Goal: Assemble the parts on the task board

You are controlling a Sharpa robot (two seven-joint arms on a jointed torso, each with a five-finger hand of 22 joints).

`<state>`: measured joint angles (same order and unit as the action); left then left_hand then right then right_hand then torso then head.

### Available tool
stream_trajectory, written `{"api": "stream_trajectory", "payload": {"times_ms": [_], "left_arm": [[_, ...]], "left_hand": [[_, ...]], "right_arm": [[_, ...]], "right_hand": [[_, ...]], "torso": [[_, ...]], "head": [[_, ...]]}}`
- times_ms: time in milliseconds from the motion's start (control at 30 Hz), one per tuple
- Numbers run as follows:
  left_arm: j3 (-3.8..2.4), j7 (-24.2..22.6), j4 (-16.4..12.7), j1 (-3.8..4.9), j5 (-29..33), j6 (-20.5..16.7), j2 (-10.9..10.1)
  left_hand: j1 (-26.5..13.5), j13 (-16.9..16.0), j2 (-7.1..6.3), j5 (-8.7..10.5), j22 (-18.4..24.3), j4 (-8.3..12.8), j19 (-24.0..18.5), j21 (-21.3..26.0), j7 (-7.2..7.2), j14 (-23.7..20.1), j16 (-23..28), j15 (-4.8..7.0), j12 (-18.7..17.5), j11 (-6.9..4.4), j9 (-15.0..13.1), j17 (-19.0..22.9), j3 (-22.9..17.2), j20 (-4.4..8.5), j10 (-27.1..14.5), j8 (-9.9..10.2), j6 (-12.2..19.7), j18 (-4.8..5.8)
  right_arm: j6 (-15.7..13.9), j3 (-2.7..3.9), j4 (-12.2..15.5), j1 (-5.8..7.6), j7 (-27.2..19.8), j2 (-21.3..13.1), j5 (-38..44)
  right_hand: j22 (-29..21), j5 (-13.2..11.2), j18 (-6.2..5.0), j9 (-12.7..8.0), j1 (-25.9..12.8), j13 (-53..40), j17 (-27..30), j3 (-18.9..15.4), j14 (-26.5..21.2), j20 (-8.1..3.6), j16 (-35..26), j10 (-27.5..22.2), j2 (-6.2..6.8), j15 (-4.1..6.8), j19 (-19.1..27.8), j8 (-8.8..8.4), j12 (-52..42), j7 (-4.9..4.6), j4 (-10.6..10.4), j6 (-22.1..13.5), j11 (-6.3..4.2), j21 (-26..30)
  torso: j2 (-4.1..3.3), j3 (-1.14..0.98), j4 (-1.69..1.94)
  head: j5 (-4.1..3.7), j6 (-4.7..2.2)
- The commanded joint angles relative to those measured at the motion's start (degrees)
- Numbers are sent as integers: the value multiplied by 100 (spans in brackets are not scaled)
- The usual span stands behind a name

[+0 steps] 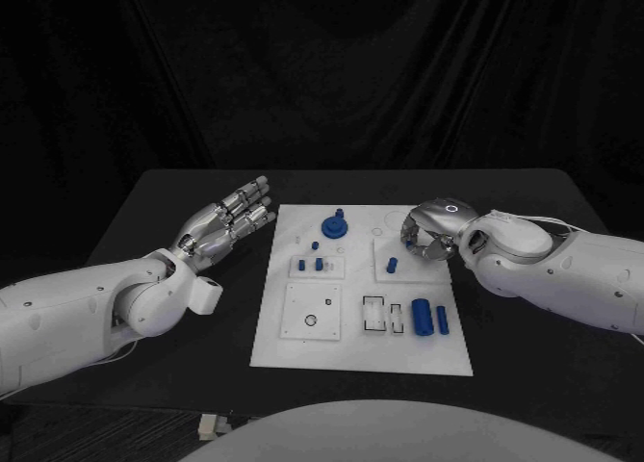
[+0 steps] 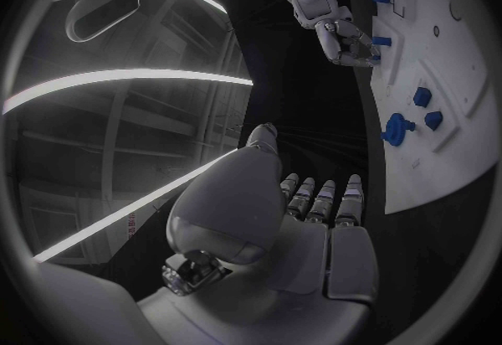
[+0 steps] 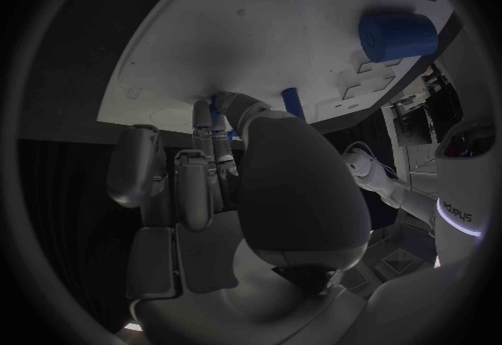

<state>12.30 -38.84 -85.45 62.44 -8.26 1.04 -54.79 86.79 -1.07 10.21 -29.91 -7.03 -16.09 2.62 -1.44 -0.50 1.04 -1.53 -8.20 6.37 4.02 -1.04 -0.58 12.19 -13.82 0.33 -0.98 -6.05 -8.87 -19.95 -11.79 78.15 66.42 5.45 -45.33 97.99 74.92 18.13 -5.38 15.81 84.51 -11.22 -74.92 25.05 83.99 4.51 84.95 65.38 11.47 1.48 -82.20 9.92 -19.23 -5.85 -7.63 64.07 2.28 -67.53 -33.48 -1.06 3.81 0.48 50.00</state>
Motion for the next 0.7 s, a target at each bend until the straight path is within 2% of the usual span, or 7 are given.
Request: {"api": "stream_trajectory", "payload": {"times_ms": [33, 333, 700], "left_arm": [[-5, -288, -2, -14, 36, 83, 12], [-5, -266, 5, -24, 36, 99, 12], [-5, -256, 22, -30, 36, 101, 14]], "left_hand": [[79, -5, 6, -37, -8, 44, 3, -37, 52, 9, -42, -45, 35, 54, -8, -7, -7, -34, -2, -22, -20, -81], [165, -7, 25, -77, -17, 91, 14, -43, 135, 16, -58, -59, 43, 42, -20, -10, -45, -57, 0, -39, -84, -90], [178, -6, 26, -86, -24, 98, 19, -46, 162, 18, -63, -63, 43, 31, -23, -11, -50, -63, 0, -46, -107, -92]], "right_arm": [[-208, -4, -17, -26, -109, 9, 21], [-402, -4, -2, -26, -178, -8, 21], [-546, -3, 132, 11, -163, -111, 21]], "right_hand": [[914, -35, 85, 106, 69, -17, -458, 12, 380, -40, -11, 75, -33, 59, -13, 41, -42, 5, 60, 60, -21, -44], [928, -71, 95, 183, 194, -32, -452, 51, 381, -63, -16, 210, -62, 81, -26, 87, -57, 11, 198, 149, -44, -95], [941, -94, 105, 200, 209, -37, -465, 56, 384, -69, -10, 249, -61, 87, -41, 94, -61, 16, 224, 173, -53, -143]], "torso": [[-2, -2, 2], [-1, -3, 2], [0, -2, 0]], "head": [[-9, 0], [1, 0], [10, 0]]}}
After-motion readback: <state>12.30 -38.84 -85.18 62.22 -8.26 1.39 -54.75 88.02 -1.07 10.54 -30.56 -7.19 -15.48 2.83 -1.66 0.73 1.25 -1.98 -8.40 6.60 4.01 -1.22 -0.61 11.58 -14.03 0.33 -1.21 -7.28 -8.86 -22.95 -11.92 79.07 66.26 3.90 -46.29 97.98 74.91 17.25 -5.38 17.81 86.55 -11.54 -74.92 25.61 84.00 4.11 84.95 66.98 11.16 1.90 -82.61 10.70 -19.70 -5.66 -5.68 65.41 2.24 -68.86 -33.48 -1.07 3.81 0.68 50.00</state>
